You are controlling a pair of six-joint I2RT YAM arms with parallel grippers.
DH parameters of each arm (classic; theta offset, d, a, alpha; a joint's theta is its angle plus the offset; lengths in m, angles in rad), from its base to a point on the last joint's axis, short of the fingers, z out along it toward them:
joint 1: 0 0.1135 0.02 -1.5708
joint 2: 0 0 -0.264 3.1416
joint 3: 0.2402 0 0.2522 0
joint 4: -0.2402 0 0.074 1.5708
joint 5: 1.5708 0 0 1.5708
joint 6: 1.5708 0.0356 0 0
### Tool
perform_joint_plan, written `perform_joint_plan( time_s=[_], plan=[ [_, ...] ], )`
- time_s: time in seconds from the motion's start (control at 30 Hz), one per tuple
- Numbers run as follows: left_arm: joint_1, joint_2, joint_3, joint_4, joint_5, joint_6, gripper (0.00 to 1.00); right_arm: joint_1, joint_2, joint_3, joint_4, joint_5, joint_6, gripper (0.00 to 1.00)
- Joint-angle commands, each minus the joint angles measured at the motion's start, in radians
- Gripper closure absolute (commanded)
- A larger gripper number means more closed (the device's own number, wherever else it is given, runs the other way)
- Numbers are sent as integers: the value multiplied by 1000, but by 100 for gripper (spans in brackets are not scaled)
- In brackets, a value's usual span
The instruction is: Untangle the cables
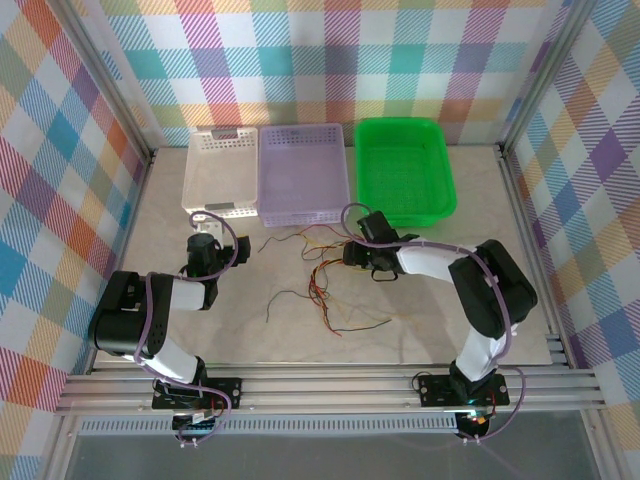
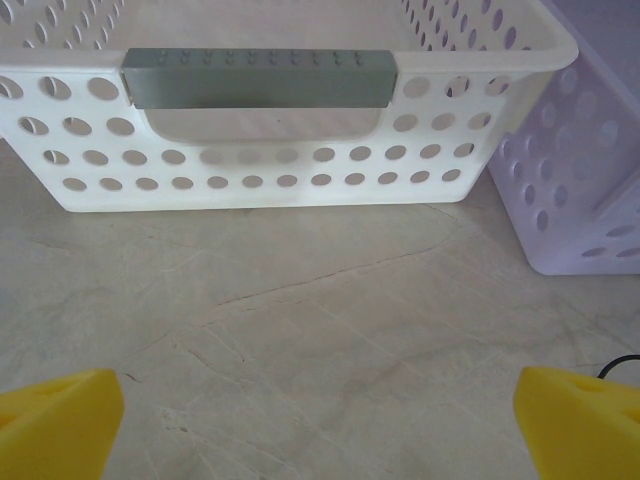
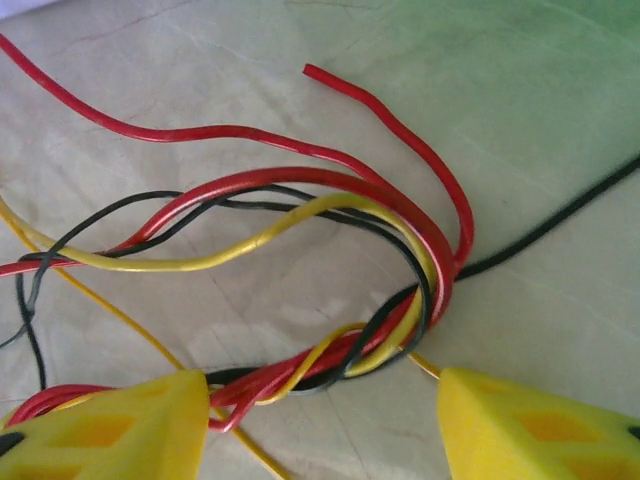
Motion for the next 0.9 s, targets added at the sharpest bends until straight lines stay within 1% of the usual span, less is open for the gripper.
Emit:
perform_joint_plan(
  time_s=[0.0,0.07,0.13,0.23,0.3,0.4,0.5,0.57,0.6,0.7,0.8,0.87],
  plan=[
    [14,-1,15,14,-8,5,0,3,36,25,23,19,-12,45],
    [13,-7,18,5,-17,3,0,3,56,30,39,18,-20,56],
    [9,-37,48,-64,-35,-1,0,3,80,35,48,15,-26,65],
    [5,-100,98,-203,-61,-6,0,3,104,35,64,-3,-35,73],
    [-3,-149,95,-242,-58,6,0,3,104,12,95,-19,-35,77],
    [-27,-247,76,-283,-90,9,0,3,92,-27,140,-46,-37,85],
    [-40,-376,81,-381,-76,2,0,4,64,-75,181,-70,-26,88],
    [-47,-460,95,-457,-42,-24,0,6,35,-105,207,-85,-21,91],
    [-51,-502,113,-514,-42,-52,0,7,19,-118,220,-93,-22,91],
    [-56,-577,220,-749,-81,-217,0,11,-22,-141,246,-123,-36,94],
    [-58,-592,307,-920,19,-261,0,19,-56,-163,268,-138,-44,95],
    [-59,-591,337,-983,82,-308,0,24,-75,-188,297,-151,-41,96]
  ],
)
